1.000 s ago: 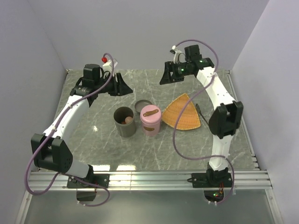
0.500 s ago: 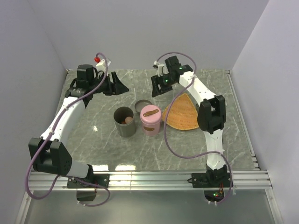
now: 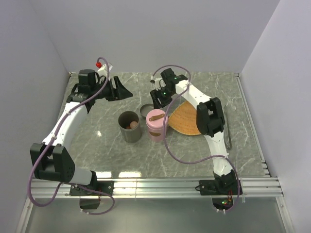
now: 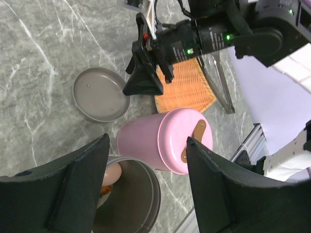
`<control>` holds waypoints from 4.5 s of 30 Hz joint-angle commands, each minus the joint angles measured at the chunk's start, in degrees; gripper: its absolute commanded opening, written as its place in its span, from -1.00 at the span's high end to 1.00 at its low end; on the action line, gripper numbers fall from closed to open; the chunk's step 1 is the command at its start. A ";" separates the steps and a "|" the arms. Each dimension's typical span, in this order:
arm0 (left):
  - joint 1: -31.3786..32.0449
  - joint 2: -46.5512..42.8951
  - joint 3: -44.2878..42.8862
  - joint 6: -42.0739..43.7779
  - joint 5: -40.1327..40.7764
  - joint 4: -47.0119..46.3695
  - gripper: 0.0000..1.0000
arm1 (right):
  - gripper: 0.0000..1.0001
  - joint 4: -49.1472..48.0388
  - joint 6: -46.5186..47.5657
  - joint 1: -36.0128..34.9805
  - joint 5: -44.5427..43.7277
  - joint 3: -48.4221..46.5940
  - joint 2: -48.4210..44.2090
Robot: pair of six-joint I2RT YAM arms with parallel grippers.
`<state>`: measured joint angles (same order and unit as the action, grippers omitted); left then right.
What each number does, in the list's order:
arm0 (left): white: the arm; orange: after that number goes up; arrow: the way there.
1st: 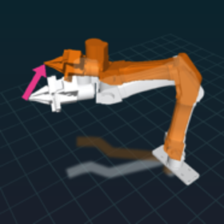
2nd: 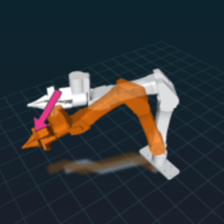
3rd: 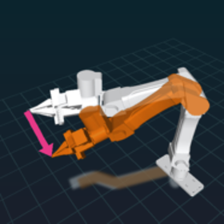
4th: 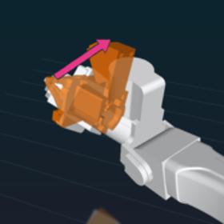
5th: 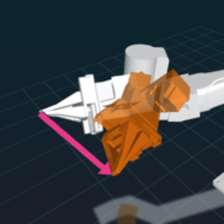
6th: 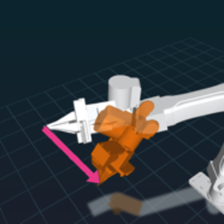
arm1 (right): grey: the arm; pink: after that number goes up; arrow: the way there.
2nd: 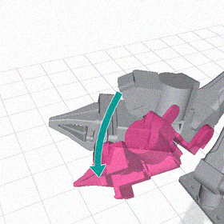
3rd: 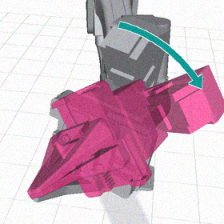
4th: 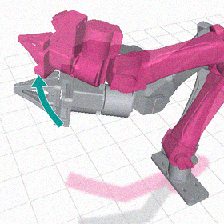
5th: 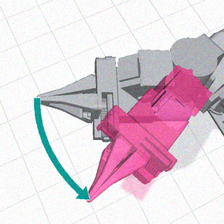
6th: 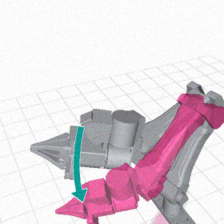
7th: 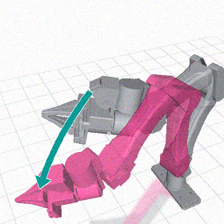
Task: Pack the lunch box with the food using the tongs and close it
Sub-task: Pick up the box lid from the center of the board, then close the box lid on the packing box.
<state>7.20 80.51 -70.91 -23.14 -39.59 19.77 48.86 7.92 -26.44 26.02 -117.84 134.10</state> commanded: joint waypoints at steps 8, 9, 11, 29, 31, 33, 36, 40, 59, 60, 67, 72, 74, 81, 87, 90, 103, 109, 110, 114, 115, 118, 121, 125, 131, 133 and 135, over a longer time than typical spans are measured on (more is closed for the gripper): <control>-2.54 -1.41 1.22 -3.23 -3.73 -3.68 -0.41 | -0.33 -2.10 1.04 -3.45 -5.45 -3.01 1.42; -2.54 -1.41 1.30 -3.41 -3.74 -3.69 -0.41 | -0.32 -2.28 1.04 -3.62 -5.80 -3.18 1.69; -2.63 -1.32 1.39 -3.58 -3.91 -3.77 -0.41 | -0.32 -2.11 0.95 -3.97 -6.42 -3.62 2.21; -3.25 -1.32 1.66 -4.02 -4.44 -4.30 -0.39 | 0.95 -0.96 0.08 -0.81 -6.25 -6.69 3.36; -3.33 -1.41 1.57 -4.02 -4.44 -4.30 -0.39 | 1.00 -0.70 -0.88 0.24 -4.41 -7.40 2.57; -3.33 -1.58 1.66 -4.11 -4.35 -4.21 -0.40 | 1.00 -1.48 -1.77 1.03 -3.00 -7.23 1.17; -3.33 -1.50 1.83 -4.11 -4.44 -4.30 -0.40 | 1.00 -3.42 -4.22 2.96 0.51 -6.96 -0.68; -3.51 -1.58 1.74 -4.11 -5.14 -4.65 -0.43 | 1.00 -6.49 -10.79 6.48 6.13 -8.10 -2.35; -5.54 -21.71 14.05 -1.12 -18.94 -44.45 -0.69 | 1.00 -87.46 -77.83 19.32 51.94 21.65 -27.83; -5.01 -21.10 12.05 -1.91 -19.64 -43.86 -0.70 | 1.00 -93.80 -86.76 18.71 52.03 22.91 -28.10; 1.22 -13.02 12.98 -48.59 -23.53 -72.87 -0.66 | 1.00 -121.72 -97.41 15.01 48.08 30.56 -31.09; 7.90 -14.06 12.65 -51.78 -19.03 -74.89 -0.74 | 1.00 -123.30 -95.71 12.03 44.21 32.50 -32.42; 10.54 -15.20 11.33 -46.33 -16.07 -66.29 -0.76 | 1.00 -124.36 -98.35 9.84 42.55 31.98 -31.98; 11.08 -15.74 14.22 -47.78 -10.77 -65.19 -0.64 | 1.00 -124.80 -98.89 4.82 39.46 32.77 -33.20; 11.78 -15.65 16.25 -49.90 -10.95 -71.10 -0.54 | 1.00 -124.10 -99.07 1.74 39.28 32.41 -33.38; 12.05 -15.56 15.29 -49.29 -9.46 -68.57 -0.53 | 1.00 -121.56 -97.22 0.95 39.37 32.41 -33.73; 14.07 -16.61 13.17 -42.26 -4.27 -56.42 -0.34 | 1.00 -108.19 -85.80 -0.55 37.00 32.32 -35.66; 14.07 -16.61 12.82 -41.64 -3.47 -56.95 -0.22 | 1.00 -102.65 -79.82 -1.69 37.52 33.82 -37.60; 14.07 -16.70 12.91 -42.07 -3.65 -58.17 -0.16 | 1.00 -102.30 -79.38 -1.69 37.52 33.99 -37.69; 14.07 -16.96 13.96 -43.66 -4.61 -62.03 -0.07 | 1.00 -102.38 -79.46 -1.69 38.05 34.52 -37.43; 14.07 -17.14 14.14 -43.75 -4.88 -62.65 -0.06 | 1.00 -103.43 -80.51 -1.60 38.31 34.70 -37.16; 14.07 -17.49 14.31 -43.75 -4.97 -63.01 -0.04 | 1.00 -104.59 -82.72 -1.60 38.84 35.14 -36.81; 14.07 -17.32 14.05 -44.19 -4.97 -63.36 -0.04 | 1.00 -104.06 -81.84 -1.69 39.02 35.75 -36.98; 14.07 -17.32 13.61 -43.84 -4.79 -62.05 -0.11 | 1.00 -103.44 -80.79 -1.78 38.93 36.28 -37.25; 14.15 -16.88 12.47 -41.65 -3.12 -55.65 -0.10 | 1.00 -92.47 -70.18 -2.30 36.30 35.58 -39.62; 14.16 -16.79 12.29 -41.12 -2.68 -54.58 -0.08 | 1.00 -90.87 -69.45 -2.48 35.86 35.23 -39.80; 14.16 -16.61 12.12 -40.24 -2.51 -53.35 -0.07 | 1.00 -88.79 -69.10 -2.48 35.68 34.70 -39.62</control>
<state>21.04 64.58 -55.75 -65.65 -44.38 -35.20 -44.27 -65.78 -27.03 62.30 -81.95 97.17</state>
